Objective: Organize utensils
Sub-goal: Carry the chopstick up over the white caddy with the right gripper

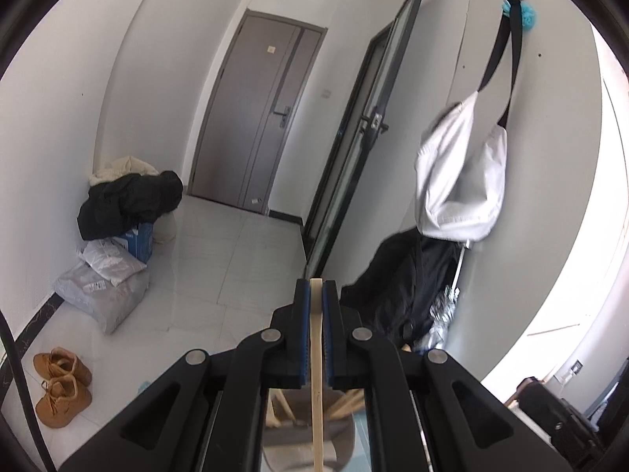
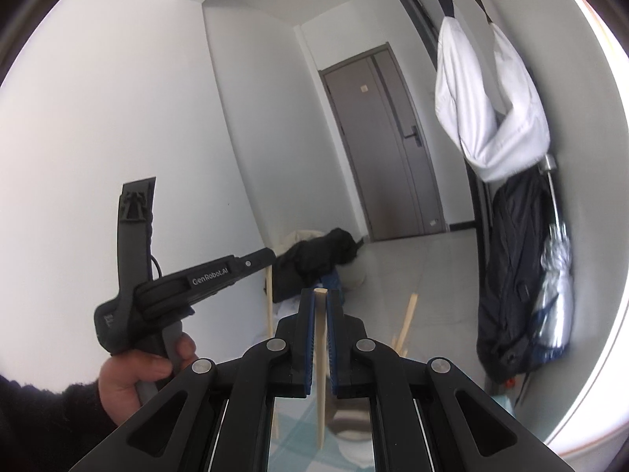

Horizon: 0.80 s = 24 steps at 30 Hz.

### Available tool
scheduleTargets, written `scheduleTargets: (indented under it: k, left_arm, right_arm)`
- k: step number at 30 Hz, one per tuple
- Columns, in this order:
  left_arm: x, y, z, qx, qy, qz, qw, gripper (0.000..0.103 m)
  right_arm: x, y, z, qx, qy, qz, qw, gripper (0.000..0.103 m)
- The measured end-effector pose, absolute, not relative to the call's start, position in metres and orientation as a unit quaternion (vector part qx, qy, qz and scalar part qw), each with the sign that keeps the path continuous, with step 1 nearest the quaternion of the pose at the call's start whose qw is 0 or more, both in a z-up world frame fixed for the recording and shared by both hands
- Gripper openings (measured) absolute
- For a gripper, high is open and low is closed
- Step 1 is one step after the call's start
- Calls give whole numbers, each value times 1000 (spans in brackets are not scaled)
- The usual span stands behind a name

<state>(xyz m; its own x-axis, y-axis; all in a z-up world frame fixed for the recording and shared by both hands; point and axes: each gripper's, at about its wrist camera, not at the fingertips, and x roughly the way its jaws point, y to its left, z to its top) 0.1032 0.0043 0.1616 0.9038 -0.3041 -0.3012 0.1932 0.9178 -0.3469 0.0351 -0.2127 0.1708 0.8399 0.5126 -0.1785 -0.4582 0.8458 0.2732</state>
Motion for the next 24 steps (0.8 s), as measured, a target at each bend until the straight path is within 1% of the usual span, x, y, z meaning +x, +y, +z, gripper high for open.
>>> scheduleTargets:
  k: [8,14,24]
  left_arm:
    - [139,4,153,-168,143,-95,971,2]
    - [155,-6,141,-151,125,-80,977,2]
    - [167,-18,125,-101,106,-80,986,2]
  right_arm:
    - [86,-210,193,88,107,244,960,5]
    - [119,-204,186,83,106,237,962,5]
    - [139,-199,164,79,116,234,962,5]
